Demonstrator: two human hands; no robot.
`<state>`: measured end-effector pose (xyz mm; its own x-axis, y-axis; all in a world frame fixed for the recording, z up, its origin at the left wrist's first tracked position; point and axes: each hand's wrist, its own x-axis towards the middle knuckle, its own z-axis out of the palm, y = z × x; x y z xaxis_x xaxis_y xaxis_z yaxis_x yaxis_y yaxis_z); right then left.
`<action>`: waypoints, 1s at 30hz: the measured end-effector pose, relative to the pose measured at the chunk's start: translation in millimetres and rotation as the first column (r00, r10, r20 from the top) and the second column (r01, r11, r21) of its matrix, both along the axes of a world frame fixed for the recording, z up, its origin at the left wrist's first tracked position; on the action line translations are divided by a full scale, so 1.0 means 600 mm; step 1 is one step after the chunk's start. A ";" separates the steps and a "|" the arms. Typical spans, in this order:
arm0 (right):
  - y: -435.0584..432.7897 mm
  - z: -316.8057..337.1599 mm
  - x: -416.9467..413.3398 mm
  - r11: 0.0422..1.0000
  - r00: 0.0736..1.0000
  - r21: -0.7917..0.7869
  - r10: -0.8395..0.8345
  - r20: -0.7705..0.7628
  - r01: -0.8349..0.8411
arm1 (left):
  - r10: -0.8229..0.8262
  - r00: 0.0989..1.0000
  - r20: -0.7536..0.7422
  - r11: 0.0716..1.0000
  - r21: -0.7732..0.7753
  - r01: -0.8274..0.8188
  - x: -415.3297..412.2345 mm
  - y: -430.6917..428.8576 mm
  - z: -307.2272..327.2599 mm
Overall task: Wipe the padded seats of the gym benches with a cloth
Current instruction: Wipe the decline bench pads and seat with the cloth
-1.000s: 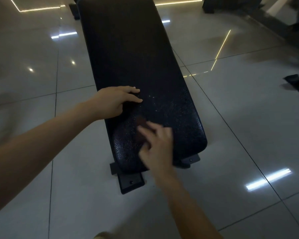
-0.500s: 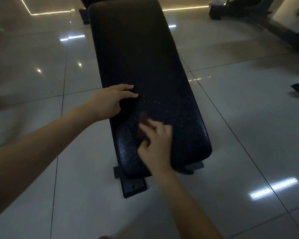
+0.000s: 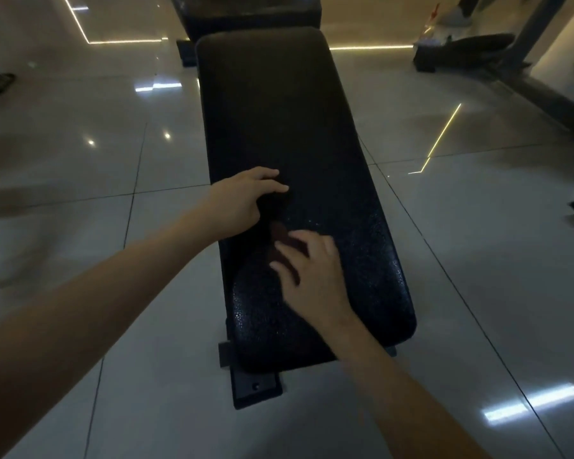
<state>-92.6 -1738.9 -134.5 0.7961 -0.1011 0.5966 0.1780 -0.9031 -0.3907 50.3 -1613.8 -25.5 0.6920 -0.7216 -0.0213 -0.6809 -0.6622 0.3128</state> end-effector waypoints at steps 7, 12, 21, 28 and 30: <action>-0.114 0.052 0.144 0.942 0.948 0.111 -0.319 0.007 0.316 | 0.082 0.997 0.012 0.995 -0.058 -0.081 0.019 0.026 -0.004; -0.112 0.045 0.129 0.974 0.980 0.112 -0.196 -0.033 0.199 | 0.094 0.996 0.009 0.993 -0.077 -0.093 0.031 0.029 -0.012; -0.016 -0.036 -0.063 0.885 0.885 -0.015 0.464 -0.042 -0.465 | 0.134 0.991 0.015 0.984 -0.117 -0.131 0.051 0.039 -0.012; -0.043 -0.013 0.019 0.869 0.890 -0.200 0.451 -0.058 -0.453 | 0.111 0.994 -0.009 0.985 -0.129 -0.112 0.064 0.058 -0.024; -0.050 0.007 0.080 0.931 0.943 -0.159 0.332 -0.010 -0.330 | 0.087 0.996 -0.015 0.988 -0.127 -0.088 0.065 0.059 -0.029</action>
<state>-44.8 -1768.8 -130.3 0.7579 0.2619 0.5975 0.4828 -0.8411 -0.2437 89.4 -1578.2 -42.7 0.7529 -0.6554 0.0602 -0.6187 -0.6737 0.4042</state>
